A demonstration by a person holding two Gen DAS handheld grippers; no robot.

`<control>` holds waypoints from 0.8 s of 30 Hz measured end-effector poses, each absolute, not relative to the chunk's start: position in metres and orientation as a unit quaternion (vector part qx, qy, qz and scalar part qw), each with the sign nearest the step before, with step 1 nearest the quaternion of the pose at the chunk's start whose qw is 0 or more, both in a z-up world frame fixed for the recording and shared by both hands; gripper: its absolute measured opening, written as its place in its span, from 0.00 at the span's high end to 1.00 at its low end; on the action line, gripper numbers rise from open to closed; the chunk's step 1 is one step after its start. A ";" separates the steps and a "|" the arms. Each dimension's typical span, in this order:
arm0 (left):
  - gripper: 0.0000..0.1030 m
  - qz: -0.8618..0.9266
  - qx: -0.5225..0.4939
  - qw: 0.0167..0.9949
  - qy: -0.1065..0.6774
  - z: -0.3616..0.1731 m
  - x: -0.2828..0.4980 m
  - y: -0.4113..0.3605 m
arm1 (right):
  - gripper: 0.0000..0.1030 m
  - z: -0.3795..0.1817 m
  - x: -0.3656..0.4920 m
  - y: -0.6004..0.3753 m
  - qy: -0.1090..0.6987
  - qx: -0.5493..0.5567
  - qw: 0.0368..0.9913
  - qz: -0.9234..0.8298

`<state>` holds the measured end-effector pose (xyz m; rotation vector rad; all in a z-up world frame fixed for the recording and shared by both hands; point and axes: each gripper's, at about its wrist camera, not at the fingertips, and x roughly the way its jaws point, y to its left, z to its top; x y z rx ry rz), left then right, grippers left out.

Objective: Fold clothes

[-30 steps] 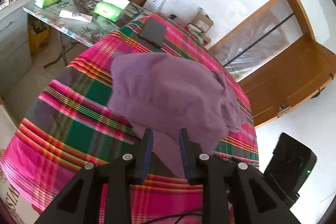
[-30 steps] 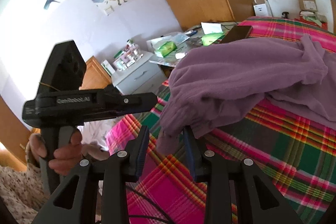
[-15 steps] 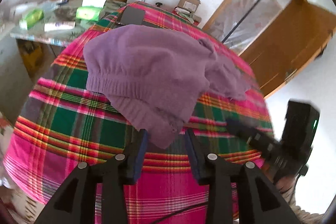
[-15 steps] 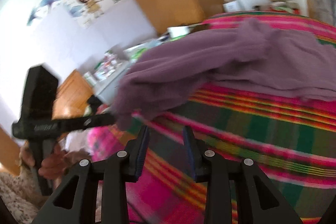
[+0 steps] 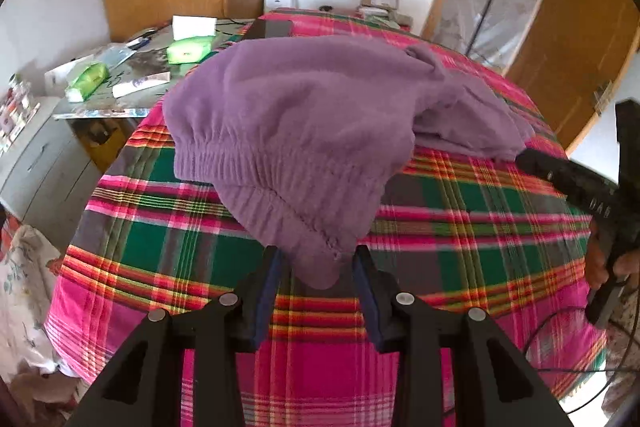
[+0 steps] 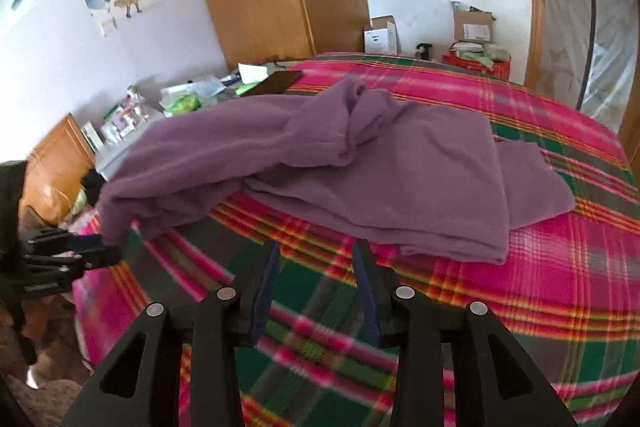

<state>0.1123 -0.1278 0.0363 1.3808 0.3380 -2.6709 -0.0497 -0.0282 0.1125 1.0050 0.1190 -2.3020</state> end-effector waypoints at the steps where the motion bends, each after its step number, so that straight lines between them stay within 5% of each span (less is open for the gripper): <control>1: 0.64 -0.882 0.454 0.063 0.112 0.036 0.110 -0.129 | 0.60 0.109 -0.051 -0.031 0.052 0.380 0.309 -0.870; 24: 0.81 -0.890 0.375 0.075 0.248 0.056 0.081 -0.205 | 0.63 0.077 -0.101 -0.078 0.126 0.380 0.286 -0.871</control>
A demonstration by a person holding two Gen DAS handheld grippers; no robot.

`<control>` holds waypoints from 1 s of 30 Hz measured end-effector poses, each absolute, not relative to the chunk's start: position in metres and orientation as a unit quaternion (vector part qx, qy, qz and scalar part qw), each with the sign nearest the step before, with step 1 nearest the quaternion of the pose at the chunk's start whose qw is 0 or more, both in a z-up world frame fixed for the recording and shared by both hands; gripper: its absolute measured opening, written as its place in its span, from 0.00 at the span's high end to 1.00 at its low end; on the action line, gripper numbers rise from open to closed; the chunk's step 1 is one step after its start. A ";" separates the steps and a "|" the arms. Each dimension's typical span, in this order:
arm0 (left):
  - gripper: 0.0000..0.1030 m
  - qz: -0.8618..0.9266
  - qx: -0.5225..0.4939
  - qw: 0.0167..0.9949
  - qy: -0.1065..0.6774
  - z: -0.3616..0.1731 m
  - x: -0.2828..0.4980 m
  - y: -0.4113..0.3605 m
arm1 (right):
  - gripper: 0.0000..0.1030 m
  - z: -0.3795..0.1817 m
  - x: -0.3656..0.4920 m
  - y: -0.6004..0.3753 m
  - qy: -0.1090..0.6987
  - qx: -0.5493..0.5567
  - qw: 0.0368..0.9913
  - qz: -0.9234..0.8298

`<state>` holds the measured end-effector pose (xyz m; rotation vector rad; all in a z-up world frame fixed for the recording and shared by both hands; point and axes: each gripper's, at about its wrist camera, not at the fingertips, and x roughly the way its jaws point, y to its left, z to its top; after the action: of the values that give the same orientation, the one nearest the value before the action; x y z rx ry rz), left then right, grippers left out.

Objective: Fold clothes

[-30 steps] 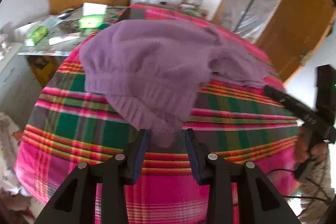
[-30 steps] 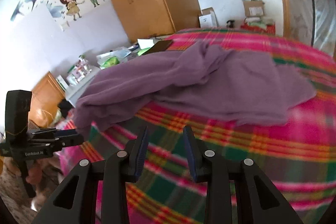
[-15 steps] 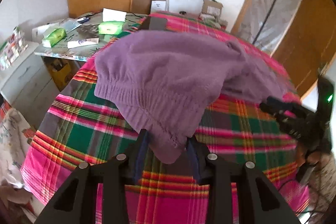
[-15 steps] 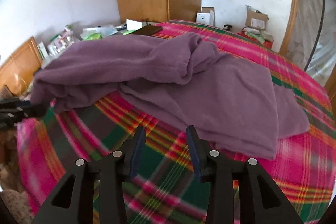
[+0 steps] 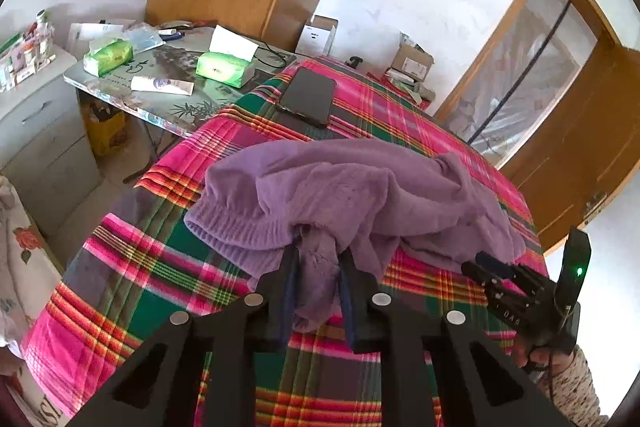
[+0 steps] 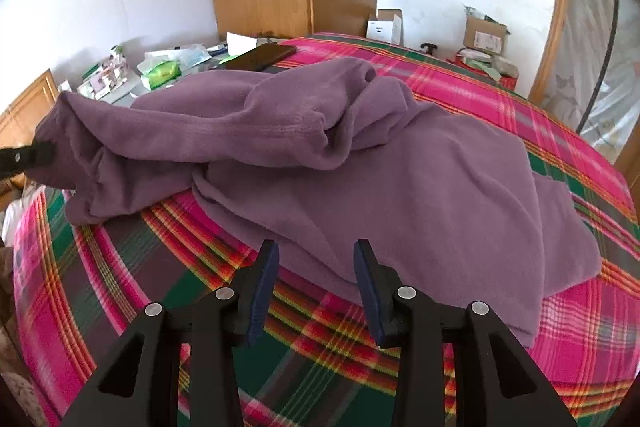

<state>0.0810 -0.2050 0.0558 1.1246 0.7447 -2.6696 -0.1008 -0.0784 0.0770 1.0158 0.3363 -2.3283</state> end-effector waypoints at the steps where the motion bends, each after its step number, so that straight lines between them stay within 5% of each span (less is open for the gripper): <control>1: 0.81 -0.890 0.374 0.076 0.251 0.055 0.080 -0.206 | 0.67 0.077 -0.101 -0.080 0.130 0.378 0.284 -0.872; 14: 0.76 -0.873 0.399 0.068 0.271 0.036 0.068 -0.216 | 0.69 0.066 -0.117 -0.098 0.162 0.384 0.282 -0.864; 15: 0.76 -0.872 0.405 0.065 0.266 0.035 0.065 -0.214 | 0.70 0.066 -0.117 -0.099 0.164 0.383 0.284 -0.863; 17: 0.76 -0.872 0.409 0.060 0.263 0.033 0.063 -0.213 | 0.91 0.066 -0.119 -0.100 0.164 0.384 0.290 -0.861; 19: 0.79 -0.874 0.404 0.057 0.264 0.035 0.063 -0.215 | 0.96 0.068 -0.120 -0.099 0.159 0.381 0.283 -0.866; 30: 0.86 -0.876 0.377 0.059 0.294 0.050 0.065 -0.239 | 0.97 0.114 -0.101 -0.086 0.121 0.322 0.270 -0.899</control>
<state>0.0646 -0.2389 0.0500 1.1420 0.8893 -2.6544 -0.1010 -0.0861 0.1137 0.8664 0.3257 -2.4231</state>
